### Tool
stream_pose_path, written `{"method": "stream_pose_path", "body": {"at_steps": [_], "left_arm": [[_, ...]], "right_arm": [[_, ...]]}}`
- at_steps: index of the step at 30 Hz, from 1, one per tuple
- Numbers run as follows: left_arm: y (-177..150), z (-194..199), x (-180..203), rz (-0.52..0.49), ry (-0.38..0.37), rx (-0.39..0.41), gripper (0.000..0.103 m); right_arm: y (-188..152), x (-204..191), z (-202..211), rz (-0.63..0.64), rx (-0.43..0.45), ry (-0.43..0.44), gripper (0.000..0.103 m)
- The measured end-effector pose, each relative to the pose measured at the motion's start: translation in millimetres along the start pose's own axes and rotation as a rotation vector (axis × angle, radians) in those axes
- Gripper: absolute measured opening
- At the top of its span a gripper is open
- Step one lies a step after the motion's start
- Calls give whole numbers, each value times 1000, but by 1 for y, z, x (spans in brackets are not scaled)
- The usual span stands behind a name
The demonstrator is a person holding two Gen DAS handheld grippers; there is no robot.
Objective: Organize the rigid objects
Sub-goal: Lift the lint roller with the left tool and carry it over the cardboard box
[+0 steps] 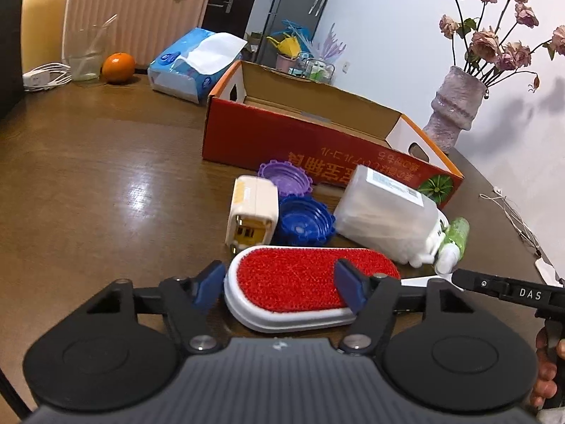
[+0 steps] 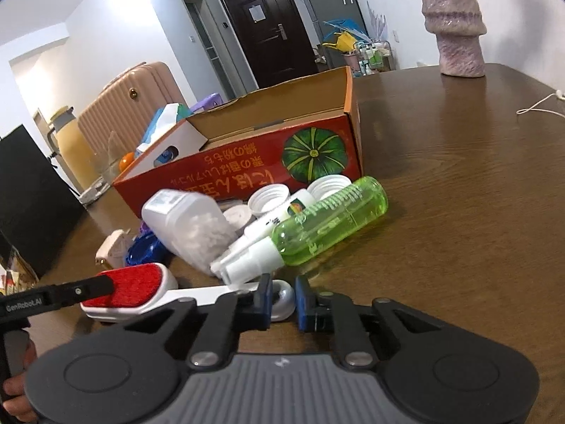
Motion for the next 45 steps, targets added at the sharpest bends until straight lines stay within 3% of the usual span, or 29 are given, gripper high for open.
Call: {"method": "stream_pose_path", "body": {"at_steps": [11, 23, 30, 36, 45], "left_arm": [[-46, 74, 28, -54, -3, 71, 65], [-52, 140, 56, -100, -30, 199, 65], [-40, 138, 57, -93, -47, 214, 65], [-24, 119, 49, -90, -48, 209, 65], [44, 77, 46, -117, -79, 222, 65]], "right_arm": [[-59, 1, 67, -51, 49, -9, 13], [-79, -7, 140, -69, 162, 9, 14], [-65, -10, 148, -53, 202, -1, 14], [-44, -12, 131, -52, 214, 0, 14], [16, -12, 90, -39, 252, -15, 14]]}}
Point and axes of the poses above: each gripper's, at about its wrist camera, not at the fingertips, and z roughly against the way its jaws point, x to its right, y to its top, the point moved 10 cm from there along -z, roughly the way its jaws point, and after that the axes turned 14 degrees about -y, right-handed, at the moved point
